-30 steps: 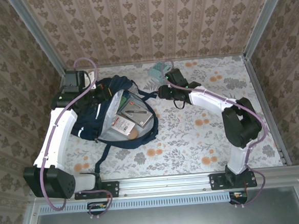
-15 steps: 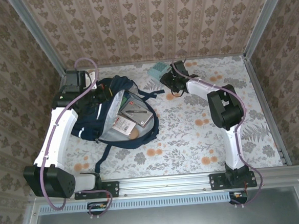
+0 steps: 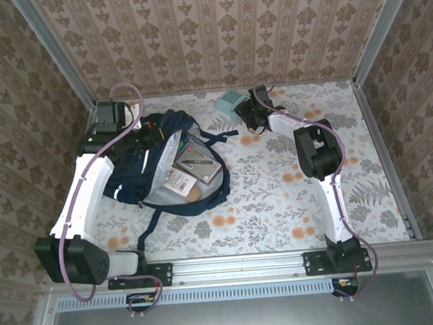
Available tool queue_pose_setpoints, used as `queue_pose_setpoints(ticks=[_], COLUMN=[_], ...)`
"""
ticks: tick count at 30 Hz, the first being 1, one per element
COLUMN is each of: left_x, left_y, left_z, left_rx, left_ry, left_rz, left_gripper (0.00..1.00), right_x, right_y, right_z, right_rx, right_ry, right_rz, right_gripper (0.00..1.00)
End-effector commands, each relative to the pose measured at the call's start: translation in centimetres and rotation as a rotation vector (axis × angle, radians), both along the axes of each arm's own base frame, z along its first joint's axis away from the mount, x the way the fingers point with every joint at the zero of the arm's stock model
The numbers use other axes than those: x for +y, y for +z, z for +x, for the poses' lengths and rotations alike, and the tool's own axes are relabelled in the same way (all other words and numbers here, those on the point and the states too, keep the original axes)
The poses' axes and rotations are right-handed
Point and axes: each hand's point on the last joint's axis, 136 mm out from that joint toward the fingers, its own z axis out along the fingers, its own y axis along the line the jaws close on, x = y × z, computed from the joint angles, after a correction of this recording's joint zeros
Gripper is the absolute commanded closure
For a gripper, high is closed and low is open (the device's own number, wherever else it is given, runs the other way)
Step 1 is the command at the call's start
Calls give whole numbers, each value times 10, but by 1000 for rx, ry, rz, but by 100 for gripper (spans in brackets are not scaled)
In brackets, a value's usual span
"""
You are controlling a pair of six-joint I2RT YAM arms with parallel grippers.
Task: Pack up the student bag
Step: Pick up the calculator from the top-center of the table.
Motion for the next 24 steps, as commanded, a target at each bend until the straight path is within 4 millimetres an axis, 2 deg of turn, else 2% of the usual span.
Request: queue_pose_setpoints(ticks=[1,4,12,14,18,24], left_x=[-11,-10,-10,-9,-9,-10], left_y=[36,35,33,33,32,32], left_z=[14,14,15,15,14,12], left_rx=[-124,-122,-118,-118,-116,-113], left_ry=[-29,-30,-25,-25,-24,-25], left_rz=[-54,-51,-52,-52,-52,-58], left_gripper=[100,100,100,100,100,100], right_x=[6,7,8,9,10,8], right_y=[-2,-2,-1,3,11,29], right_z=[10,10,10,9,7,2], right_rx=[-7,-10,-17,-29,-46,-79], right_ry=[0,8,19,25,35,49], right_rz=[44,48,51,58,62,56], right_gripper=[60,61,72,77,77,84])
